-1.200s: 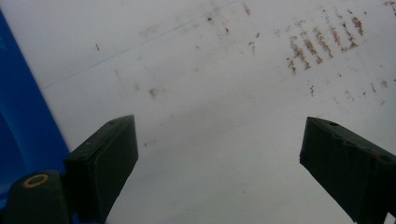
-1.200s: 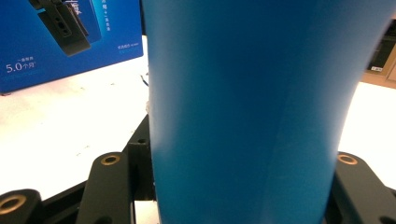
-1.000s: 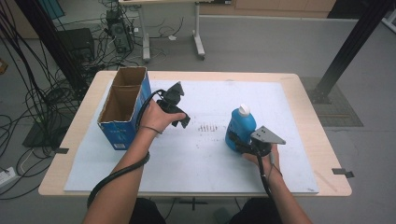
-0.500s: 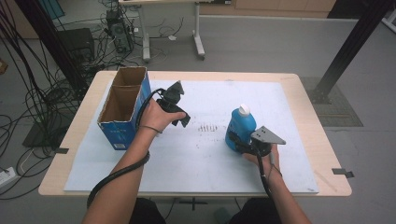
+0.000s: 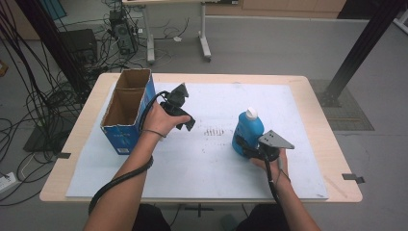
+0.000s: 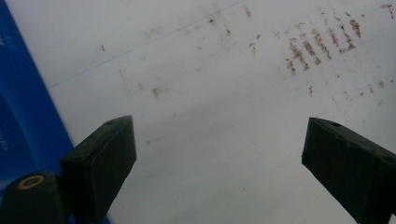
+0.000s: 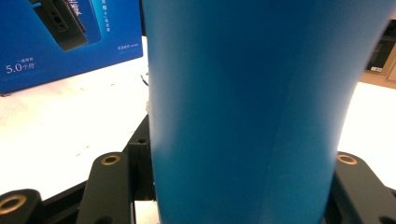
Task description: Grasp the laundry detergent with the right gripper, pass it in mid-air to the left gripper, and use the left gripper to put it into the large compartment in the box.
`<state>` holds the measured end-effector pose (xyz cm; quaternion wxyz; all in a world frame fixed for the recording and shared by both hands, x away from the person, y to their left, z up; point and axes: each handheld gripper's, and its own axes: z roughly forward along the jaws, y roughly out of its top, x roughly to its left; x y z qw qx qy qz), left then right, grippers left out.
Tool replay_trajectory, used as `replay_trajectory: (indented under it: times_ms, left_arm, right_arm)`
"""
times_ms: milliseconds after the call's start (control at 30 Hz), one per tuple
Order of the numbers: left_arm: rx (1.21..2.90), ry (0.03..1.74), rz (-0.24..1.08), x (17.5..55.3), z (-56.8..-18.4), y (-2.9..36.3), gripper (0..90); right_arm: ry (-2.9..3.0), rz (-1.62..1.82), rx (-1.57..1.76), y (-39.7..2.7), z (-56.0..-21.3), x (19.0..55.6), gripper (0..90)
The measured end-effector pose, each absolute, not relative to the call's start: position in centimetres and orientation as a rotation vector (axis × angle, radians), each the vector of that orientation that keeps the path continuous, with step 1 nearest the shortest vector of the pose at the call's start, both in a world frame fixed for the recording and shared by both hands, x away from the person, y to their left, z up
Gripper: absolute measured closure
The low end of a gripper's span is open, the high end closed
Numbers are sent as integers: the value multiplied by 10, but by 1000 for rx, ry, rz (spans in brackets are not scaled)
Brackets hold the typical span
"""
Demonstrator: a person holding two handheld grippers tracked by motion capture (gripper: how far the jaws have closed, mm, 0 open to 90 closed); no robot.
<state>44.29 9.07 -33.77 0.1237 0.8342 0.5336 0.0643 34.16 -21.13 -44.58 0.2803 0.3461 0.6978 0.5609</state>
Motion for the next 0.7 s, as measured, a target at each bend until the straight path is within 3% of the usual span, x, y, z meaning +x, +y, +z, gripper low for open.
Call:
replay_trajectory:
  times_ms: [700]
  left_arm:
    - [2470, 1459, 164, 437, -326, 93, 102]
  right_arm:
    - [1947, 1543, 875, -211, -429, 342, 436]
